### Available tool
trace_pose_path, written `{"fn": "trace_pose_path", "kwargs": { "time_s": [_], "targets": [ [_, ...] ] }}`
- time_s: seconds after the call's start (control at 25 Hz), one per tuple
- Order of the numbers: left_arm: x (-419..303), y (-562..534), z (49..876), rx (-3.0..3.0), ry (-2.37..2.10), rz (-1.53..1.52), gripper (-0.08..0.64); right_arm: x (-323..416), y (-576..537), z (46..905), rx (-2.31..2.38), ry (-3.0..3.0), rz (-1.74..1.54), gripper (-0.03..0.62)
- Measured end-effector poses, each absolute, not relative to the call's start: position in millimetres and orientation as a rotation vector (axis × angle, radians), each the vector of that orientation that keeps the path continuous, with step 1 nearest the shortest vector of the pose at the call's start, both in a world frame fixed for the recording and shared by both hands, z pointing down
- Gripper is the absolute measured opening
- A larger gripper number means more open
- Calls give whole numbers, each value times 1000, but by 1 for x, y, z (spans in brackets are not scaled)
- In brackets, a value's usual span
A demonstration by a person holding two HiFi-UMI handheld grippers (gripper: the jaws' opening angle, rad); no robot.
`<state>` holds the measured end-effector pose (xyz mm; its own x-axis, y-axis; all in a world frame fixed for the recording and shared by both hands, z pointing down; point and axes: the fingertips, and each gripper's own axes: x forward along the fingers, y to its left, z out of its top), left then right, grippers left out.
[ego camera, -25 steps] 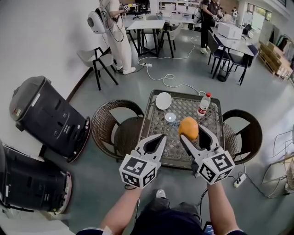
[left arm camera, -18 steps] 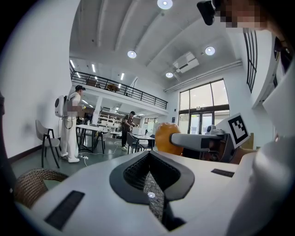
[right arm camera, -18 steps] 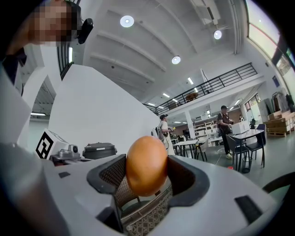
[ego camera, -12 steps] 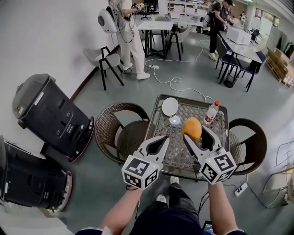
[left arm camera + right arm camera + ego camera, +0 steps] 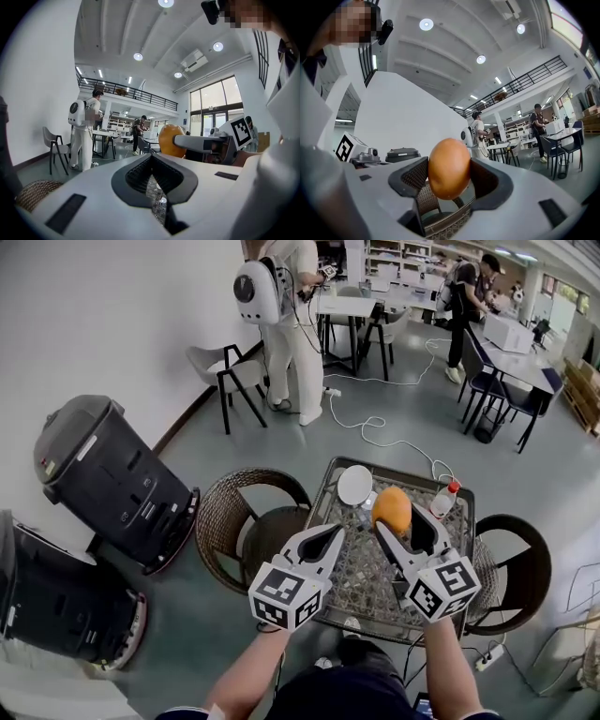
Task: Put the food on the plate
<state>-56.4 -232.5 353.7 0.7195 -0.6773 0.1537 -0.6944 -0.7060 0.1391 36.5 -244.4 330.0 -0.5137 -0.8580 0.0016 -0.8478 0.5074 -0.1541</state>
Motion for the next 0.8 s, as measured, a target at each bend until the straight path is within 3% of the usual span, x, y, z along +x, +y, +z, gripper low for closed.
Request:
{"fn": "trace_pose_path", "kwargs": {
  "time_s": [0.36,0.8],
  "targets": [
    [-43,-283,377,2706,-1119,191,8,52,-302,361,-1523,2682,-299,288],
    [-35,-343,447,2635,-1144,295,9,54,-395,468,-1566,2799,-531,289]
  ]
}}
